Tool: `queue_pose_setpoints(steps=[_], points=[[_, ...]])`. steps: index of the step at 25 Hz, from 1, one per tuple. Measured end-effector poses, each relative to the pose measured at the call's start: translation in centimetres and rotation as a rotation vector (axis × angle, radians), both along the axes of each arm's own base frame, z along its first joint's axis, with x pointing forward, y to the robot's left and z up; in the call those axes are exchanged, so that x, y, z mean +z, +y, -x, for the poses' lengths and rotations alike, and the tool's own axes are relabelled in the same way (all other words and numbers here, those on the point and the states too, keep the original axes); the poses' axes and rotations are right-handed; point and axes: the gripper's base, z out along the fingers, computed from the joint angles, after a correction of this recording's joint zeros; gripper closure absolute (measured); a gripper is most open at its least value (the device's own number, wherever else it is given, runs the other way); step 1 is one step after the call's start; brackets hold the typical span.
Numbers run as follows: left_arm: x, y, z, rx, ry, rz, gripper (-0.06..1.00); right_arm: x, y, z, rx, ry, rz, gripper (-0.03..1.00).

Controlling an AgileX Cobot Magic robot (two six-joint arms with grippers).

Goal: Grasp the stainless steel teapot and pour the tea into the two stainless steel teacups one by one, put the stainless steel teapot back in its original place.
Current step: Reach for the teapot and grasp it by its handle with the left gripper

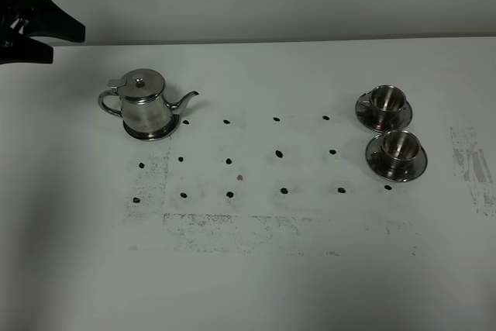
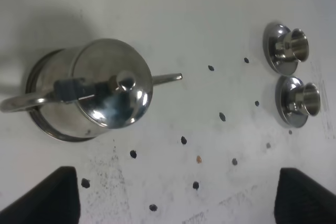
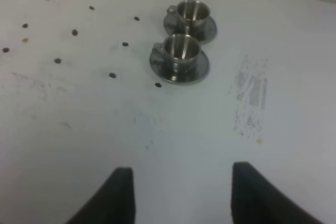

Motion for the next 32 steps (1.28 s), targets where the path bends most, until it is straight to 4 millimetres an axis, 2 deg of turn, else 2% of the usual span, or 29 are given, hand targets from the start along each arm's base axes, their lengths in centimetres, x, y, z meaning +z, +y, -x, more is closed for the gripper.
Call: queue_pose_setpoints(steps=[5, 12, 17, 21, 27, 32], points=[[0.7, -1.2, 0.7, -0.055, -0.014, -0.127, 0.28, 0.0, 0.0, 0.0, 0.000, 0.000, -0.001, 0.56], [3.5, -7.7, 2.5, -0.144, -0.090, -0.499, 0.34, 0.0, 0.0, 0.0, 0.000, 0.000, -0.001, 0.56], [3.4, -10.3, 2.1, -0.189, -0.211, -0.761, 0.34, 0.0, 0.0, 0.0, 0.000, 0.000, -0.001, 0.56], [3.0, -10.6, 1.2, -0.216, -0.290, -0.898, 0.34, 0.0, 0.0, 0.0, 0.000, 0.000, -0.001, 0.56], [2.1, -9.7, -0.5, -0.129, -0.343, -0.943, 0.34, 0.0, 0.0, 0.0, 0.000, 0.000, -0.001, 0.56], [-0.3, -8.9, -2.6, -0.039, -0.360, -1.016, 0.34, 0.0, 0.0, 0.0, -0.001, 0.000, -0.001, 0.56]])
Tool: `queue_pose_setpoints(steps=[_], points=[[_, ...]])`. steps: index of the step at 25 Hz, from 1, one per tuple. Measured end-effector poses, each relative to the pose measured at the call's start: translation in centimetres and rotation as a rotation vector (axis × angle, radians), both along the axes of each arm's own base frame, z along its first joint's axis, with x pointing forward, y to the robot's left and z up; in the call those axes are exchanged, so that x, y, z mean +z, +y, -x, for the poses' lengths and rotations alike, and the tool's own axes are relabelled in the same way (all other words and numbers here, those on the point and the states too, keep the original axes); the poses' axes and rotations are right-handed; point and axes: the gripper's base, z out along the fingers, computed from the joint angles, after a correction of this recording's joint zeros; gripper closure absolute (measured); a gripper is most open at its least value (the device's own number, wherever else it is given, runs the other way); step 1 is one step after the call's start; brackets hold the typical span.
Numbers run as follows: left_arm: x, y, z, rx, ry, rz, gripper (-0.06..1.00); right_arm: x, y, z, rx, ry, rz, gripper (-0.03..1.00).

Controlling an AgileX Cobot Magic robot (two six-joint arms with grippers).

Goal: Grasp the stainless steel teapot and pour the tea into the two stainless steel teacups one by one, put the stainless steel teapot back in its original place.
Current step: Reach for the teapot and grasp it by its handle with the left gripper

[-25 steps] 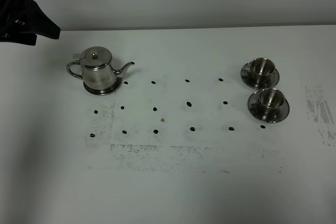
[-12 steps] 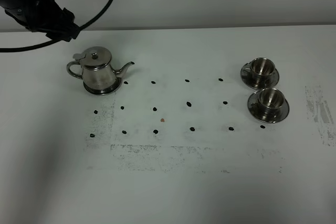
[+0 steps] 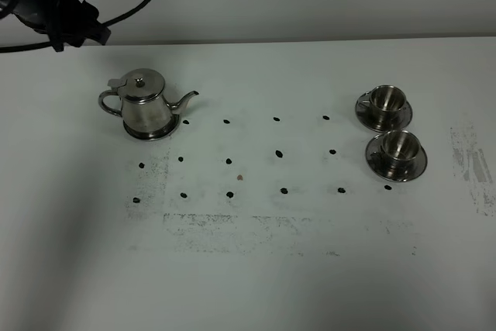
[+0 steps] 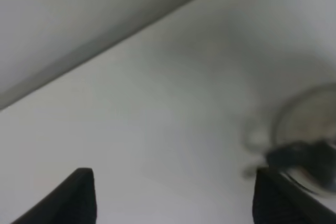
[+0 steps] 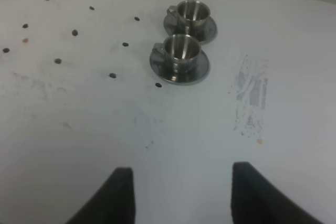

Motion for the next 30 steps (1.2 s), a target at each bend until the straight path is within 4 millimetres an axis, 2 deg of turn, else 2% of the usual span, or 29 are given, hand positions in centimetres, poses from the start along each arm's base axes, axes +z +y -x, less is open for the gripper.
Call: queue_pose_setpoints(steps=[7, 12, 17, 30], points=[[-5.1, -0.2, -2.1, -0.001, 0.049, -0.033, 0.34, 0.0, 0.0, 0.0, 0.000, 0.000, 0.000, 0.56], [-7.4, -0.6, -3.0, 0.009, 0.040, 0.002, 0.34, 0.0, 0.0, 0.0, 0.000, 0.000, 0.000, 0.56], [-8.3, -0.7, -3.2, 0.014, 0.046, 0.012, 0.34, 0.0, 0.0, 0.0, 0.000, 0.000, 0.000, 0.56], [-8.8, -0.3, -2.5, 0.058, 0.137, -0.005, 0.34, 0.0, 0.0, 0.0, 0.000, 0.000, 0.000, 0.56]])
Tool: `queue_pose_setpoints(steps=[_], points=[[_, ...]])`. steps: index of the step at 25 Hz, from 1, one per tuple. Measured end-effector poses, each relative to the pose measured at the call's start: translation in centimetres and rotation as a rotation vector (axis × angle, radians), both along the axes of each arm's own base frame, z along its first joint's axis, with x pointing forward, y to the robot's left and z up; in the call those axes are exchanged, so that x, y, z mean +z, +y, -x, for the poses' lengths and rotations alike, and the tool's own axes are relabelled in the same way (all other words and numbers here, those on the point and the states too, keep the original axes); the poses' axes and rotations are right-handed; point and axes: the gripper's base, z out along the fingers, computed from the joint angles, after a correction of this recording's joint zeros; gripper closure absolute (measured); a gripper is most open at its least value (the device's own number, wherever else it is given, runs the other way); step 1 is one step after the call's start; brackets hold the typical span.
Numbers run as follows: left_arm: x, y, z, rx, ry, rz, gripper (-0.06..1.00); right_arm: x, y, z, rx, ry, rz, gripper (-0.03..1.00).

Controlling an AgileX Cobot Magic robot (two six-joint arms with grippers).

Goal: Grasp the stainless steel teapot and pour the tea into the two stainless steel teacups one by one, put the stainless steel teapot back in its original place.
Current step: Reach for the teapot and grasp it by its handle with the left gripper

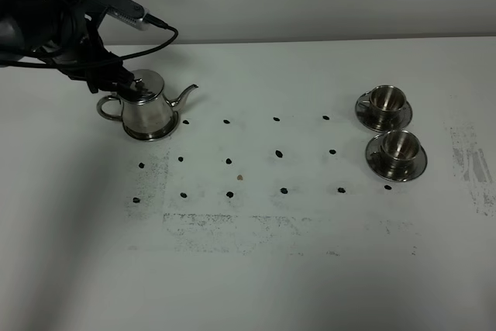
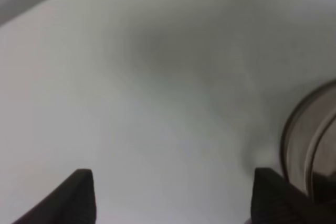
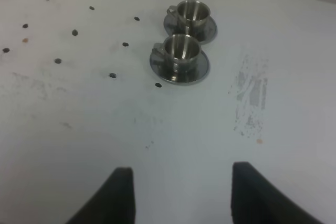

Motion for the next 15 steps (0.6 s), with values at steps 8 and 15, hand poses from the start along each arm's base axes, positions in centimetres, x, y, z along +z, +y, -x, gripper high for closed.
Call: queue_pose_setpoints(steps=[8, 15], points=[[-0.19, 0.23, 0.46, 0.024, 0.053, -0.016, 0.35, 0.00, 0.00, 0.00, 0.000, 0.000, 0.000, 0.56], [-0.26, 0.22, 0.58, 0.034, 0.066, -0.010, 0.35, 0.00, 0.00, 0.00, 0.000, 0.000, 0.000, 0.56]])
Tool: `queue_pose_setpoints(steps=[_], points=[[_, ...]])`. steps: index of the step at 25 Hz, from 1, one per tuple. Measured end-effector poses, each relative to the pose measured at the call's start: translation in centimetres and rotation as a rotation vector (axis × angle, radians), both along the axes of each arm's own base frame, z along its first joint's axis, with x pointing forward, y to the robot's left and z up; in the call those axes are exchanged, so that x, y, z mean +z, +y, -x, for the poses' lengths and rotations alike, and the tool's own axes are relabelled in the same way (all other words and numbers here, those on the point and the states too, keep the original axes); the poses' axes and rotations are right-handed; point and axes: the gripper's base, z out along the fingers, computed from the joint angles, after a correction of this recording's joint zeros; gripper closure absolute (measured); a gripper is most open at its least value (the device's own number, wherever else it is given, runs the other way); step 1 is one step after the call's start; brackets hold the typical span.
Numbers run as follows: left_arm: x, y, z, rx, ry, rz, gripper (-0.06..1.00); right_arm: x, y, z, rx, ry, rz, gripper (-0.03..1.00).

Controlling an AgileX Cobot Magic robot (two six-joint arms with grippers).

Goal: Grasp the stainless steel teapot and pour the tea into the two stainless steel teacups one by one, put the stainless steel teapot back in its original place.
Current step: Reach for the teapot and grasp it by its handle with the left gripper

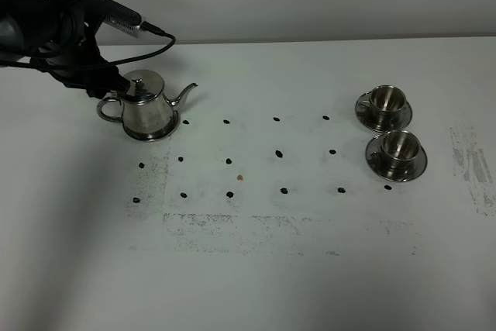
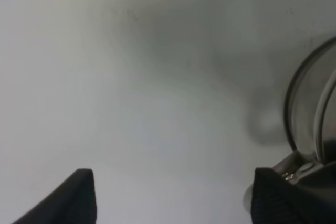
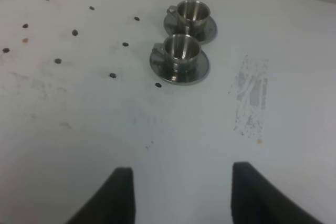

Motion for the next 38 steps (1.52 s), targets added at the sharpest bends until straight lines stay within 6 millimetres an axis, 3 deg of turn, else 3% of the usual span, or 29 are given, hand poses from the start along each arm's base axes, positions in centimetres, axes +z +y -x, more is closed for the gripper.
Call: queue_pose_setpoints(steps=[26, 38], points=[[0.87, -0.56, -0.20, -0.021, -0.056, 0.032, 0.35, 0.00, 0.00, 0.00, 0.001, 0.000, 0.000, 0.56], [0.62, -0.83, 0.36, -0.059, 0.014, 0.010, 0.35, 0.00, 0.00, 0.00, 0.001, 0.000, 0.000, 0.56]])
